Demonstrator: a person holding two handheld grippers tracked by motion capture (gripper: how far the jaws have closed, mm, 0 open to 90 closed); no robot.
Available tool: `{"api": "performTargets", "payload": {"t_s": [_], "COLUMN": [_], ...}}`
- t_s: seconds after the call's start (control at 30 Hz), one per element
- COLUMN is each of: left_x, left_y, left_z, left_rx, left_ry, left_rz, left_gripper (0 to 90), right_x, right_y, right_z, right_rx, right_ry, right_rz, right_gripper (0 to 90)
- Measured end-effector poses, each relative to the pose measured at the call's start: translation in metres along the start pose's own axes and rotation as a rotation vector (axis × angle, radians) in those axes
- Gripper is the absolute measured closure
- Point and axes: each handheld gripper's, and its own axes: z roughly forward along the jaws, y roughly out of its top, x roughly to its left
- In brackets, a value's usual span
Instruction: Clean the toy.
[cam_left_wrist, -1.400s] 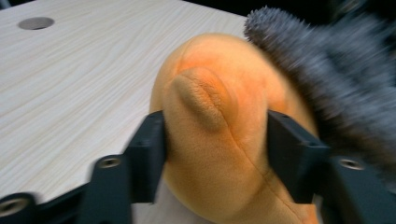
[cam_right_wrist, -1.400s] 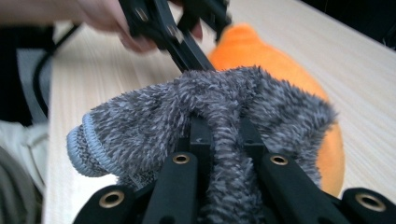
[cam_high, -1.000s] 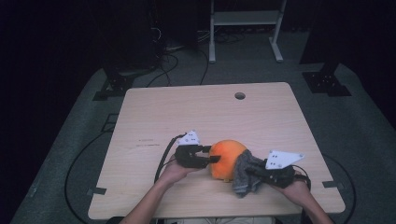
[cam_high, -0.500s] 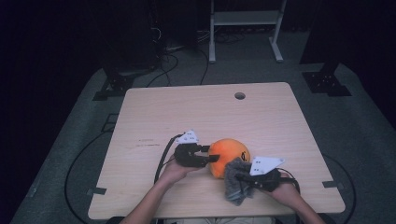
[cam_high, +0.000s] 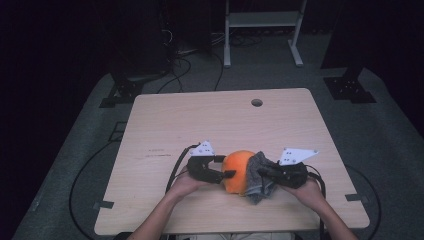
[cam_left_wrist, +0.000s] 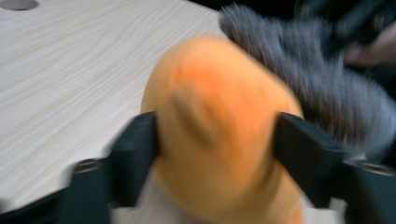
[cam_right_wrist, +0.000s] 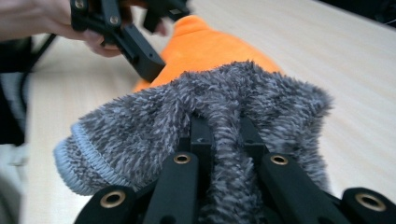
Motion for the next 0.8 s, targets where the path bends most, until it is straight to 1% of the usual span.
{"api": "performTargets", "payload": {"t_s": [0.03,0.07,0.1,0.13,0.17,0.2,0.23,0.27,0.3,0.33,0.37,0.43,0.5,0.57,0.6,0.67,0.73,0.8], "left_x": [0.0,0.0,0.0,-0.002,-0.005,-0.005,-0.007,-0.009,-0.009,-0.01,-0.011,-0.013,-0.013,-0.012,-0.012,-0.011,-0.01,-0.01], "left_y": [0.001,0.003,0.004,0.004,0.003,0.003,0.002,0.001,0.001,0.001,0.001,0.001,0.0,-0.002,-0.003,-0.004,-0.005,-0.005], "left_z": [0.0,-0.001,-0.001,0.0,0.001,0.001,0.002,0.003,0.003,0.002,0.002,0.001,-0.001,-0.003,-0.004,-0.006,-0.007,-0.007], "left_rx": [-0.021,-0.037,-0.036,-0.032,-0.021,-0.021,-0.024,-0.022,-0.016,-0.013,-0.016,-0.01,-0.001,0.009,0.013,0.015,0.019,0.014], "left_ry": [-0.01,-0.022,-0.024,-0.027,-0.014,-0.014,-0.006,0.002,0.005,-0.001,-0.006,-0.004,-0.003,-0.009,-0.013,-0.018,-0.019,-0.023], "left_rz": [-0.021,-0.043,-0.044,-0.036,-0.001,-0.001,0.011,0.027,0.051,0.066,0.075,0.099,0.114,0.126,0.131,0.127,0.132,0.126], "left_gripper": [23.1,21.5,22.4,25.0,31.2,40.4,40.4,44.0,46.2,47.6,48.1,48.5,48.6,48.8,48.8,48.7,48.6,47.8], "right_x": [0.004,0.01,0.018,0.023,0.027,0.027,0.03,0.028,0.025,0.022,0.019,0.013,0.01,0.009,0.009,0.009,0.01,0.009], "right_y": [-0.001,-0.001,-0.001,-0.001,0.0,0.0,0.001,0.002,0.004,0.006,0.009,0.015,0.017,0.014,0.011,0.004,-0.003,-0.012], "right_z": [0.002,0.004,0.005,0.005,0.004,0.004,0.001,-0.002,-0.006,-0.01,-0.014,-0.017,-0.014,-0.008,-0.006,-0.007,-0.009,-0.013], "right_rx": [0.003,0.007,0.014,0.02,0.029,0.029,0.037,0.036,0.018,-0.005,-0.029,-0.046,-0.033,-0.005,-0.008,-0.018,-0.005,0.016], "right_ry": [0.026,0.039,0.044,0.047,0.044,0.044,0.039,0.041,0.043,0.041,0.034,0.02,0.022,0.029,0.038,0.042,0.038,0.031], "right_rz": [0.006,-0.008,-0.035,-0.05,-0.075,-0.075,-0.087,-0.082,-0.07,-0.055,-0.043,-0.04,-0.035,-0.037,-0.026,-0.011,-0.007,0.006], "right_gripper": [81.1,81.0,81.0,81.1,81.0,81.0,81.0,81.1,81.1,81.1,81.1,81.1,81.1,81.1,81.1,81.1,81.1,81.1]}}
